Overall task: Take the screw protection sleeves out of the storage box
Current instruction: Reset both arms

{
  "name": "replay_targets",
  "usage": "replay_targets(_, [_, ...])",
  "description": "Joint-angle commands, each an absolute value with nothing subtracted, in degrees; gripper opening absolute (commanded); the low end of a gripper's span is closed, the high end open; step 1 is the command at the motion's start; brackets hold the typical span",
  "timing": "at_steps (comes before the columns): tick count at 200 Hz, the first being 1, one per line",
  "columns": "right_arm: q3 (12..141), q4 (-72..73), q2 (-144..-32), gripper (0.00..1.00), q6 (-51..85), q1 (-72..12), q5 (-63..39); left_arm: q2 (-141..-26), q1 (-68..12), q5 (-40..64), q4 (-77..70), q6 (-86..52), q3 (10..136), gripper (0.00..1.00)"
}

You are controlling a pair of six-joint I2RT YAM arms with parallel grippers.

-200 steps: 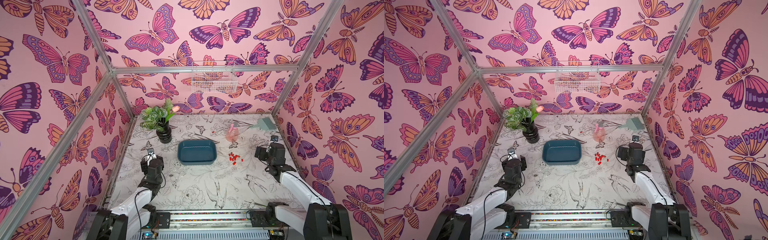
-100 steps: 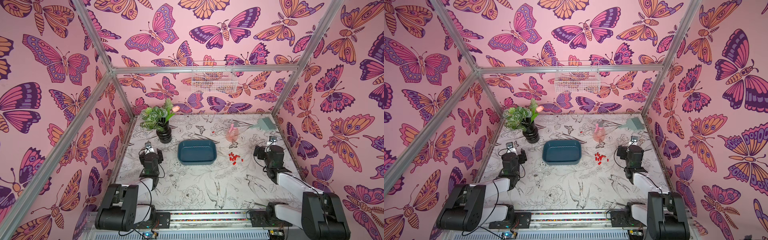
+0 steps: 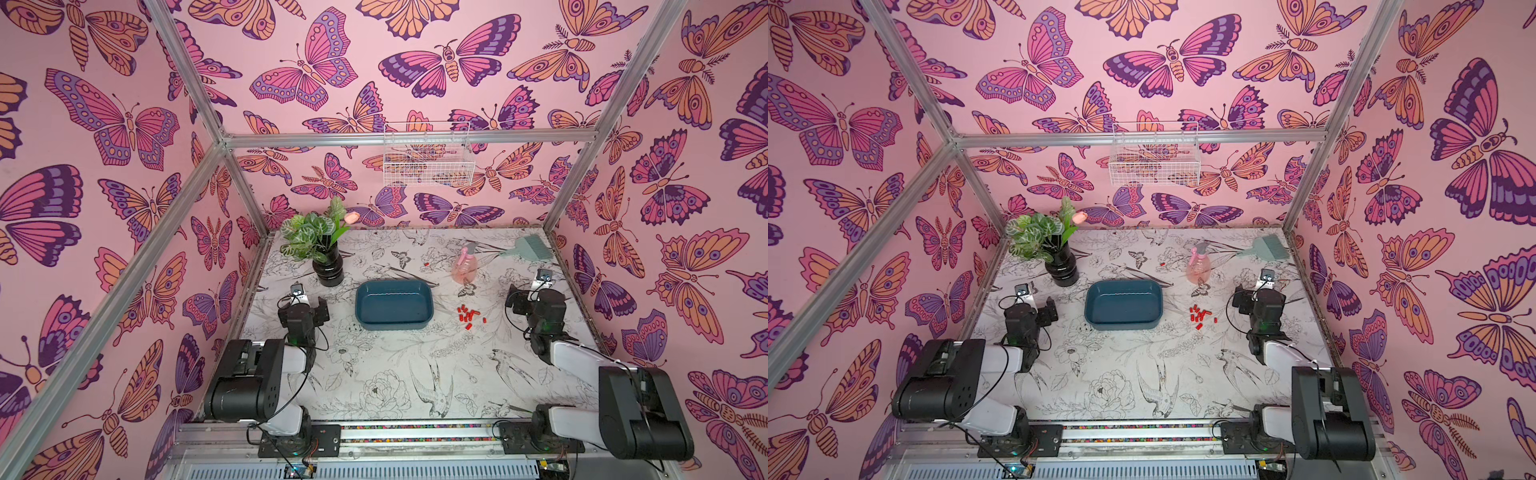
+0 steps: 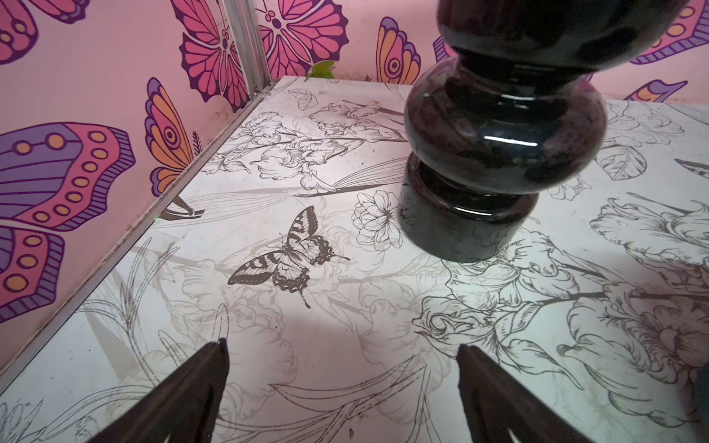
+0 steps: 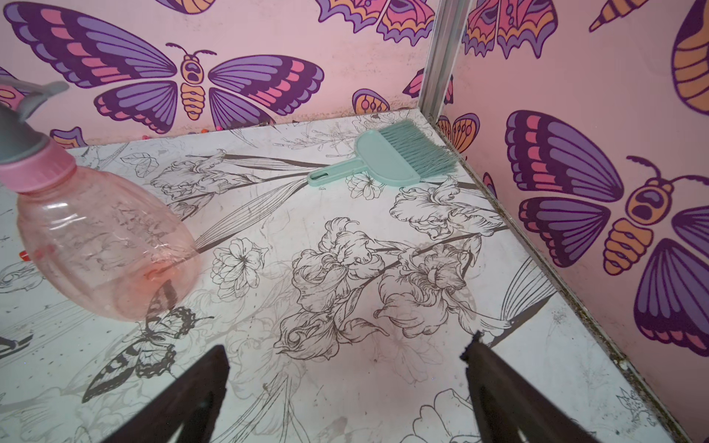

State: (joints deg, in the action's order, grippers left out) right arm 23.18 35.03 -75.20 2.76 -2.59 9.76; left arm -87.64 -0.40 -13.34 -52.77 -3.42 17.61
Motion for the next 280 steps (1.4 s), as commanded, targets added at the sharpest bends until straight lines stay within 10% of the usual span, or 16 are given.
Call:
replay_targets(1, [24.4, 36.8, -76.9, 0.99, 2.4, -2.2, 9.0, -88.5, -0.3, -11.7, -54.0, -3.0, 18.3, 0.98])
replay_targets(280, [22.8, 46.7, -86.1, 0.99, 2.5, -2.0, 8.0, -88.5, -0.4, -11.3, -54.1, -2.5, 18.3, 0.99])
